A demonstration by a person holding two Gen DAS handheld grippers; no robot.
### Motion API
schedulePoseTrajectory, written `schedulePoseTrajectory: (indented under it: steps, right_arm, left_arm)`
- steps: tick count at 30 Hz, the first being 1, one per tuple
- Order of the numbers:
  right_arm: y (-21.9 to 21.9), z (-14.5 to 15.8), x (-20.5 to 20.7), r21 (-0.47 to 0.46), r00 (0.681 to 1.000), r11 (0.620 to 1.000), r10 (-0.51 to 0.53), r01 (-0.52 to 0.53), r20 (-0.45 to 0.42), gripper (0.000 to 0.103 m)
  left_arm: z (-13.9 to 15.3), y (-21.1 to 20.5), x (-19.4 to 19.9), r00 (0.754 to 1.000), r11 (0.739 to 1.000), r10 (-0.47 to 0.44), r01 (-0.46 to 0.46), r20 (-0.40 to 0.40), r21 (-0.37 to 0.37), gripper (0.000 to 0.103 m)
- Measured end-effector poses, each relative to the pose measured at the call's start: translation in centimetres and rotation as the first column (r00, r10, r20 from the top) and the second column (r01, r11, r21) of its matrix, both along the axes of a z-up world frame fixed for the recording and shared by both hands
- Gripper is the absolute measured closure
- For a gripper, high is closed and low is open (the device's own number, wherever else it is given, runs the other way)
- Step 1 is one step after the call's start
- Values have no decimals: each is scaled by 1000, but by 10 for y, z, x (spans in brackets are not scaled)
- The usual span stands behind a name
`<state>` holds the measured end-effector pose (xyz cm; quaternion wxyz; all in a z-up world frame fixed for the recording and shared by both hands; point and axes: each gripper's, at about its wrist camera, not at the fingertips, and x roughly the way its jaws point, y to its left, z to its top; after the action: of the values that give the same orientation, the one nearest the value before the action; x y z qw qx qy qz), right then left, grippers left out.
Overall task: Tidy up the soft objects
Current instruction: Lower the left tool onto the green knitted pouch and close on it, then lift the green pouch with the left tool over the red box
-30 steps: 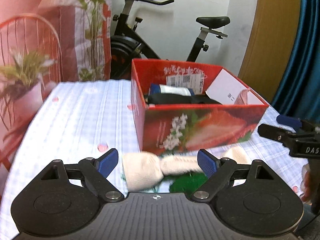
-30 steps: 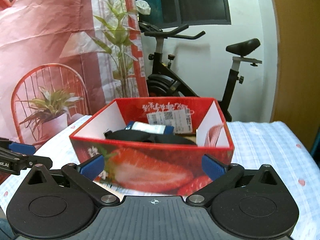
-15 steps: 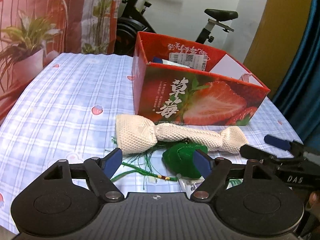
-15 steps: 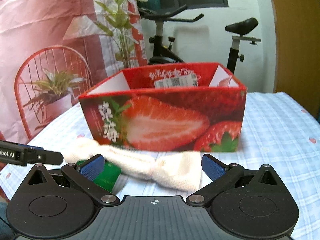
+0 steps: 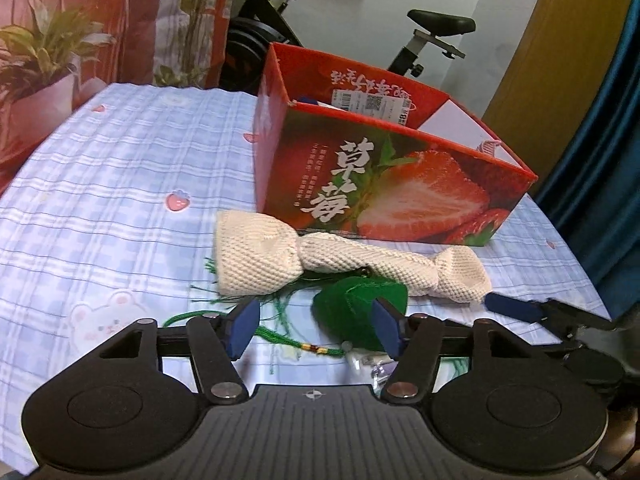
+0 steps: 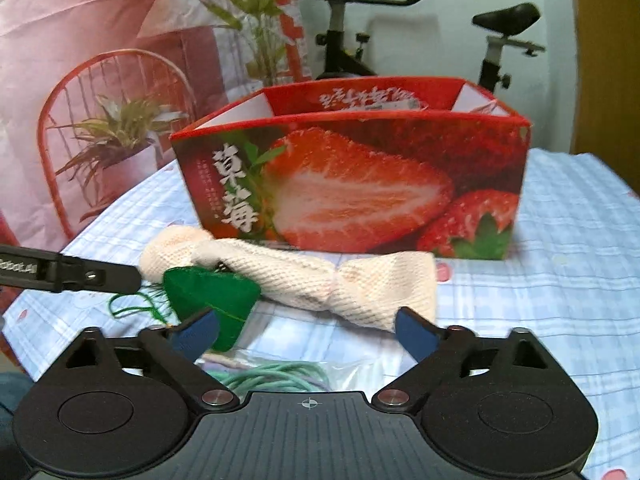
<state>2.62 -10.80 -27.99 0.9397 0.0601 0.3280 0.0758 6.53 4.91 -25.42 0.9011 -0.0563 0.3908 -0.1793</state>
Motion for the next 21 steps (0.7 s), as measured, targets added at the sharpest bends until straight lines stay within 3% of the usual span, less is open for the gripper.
schedulePoseTrajectory:
  steps: [9,18,21]
  right_arm:
    - [20,-2,12,5,991,991,137,-137,-10,37]
    - [36,-12,36,23,972,974,226,-225,-70,38]
    - [42,-11,42,11,967,971,241,-240,-86,44]
  left_arm:
    - [-14,-19,24,996,997,-60,56,-73,-59,40]
    - [-28,-26,33,990,993,-88,77,-115,-93,51]
    - [-25,-26,31,990,993,-89,80,-108,-85,52]
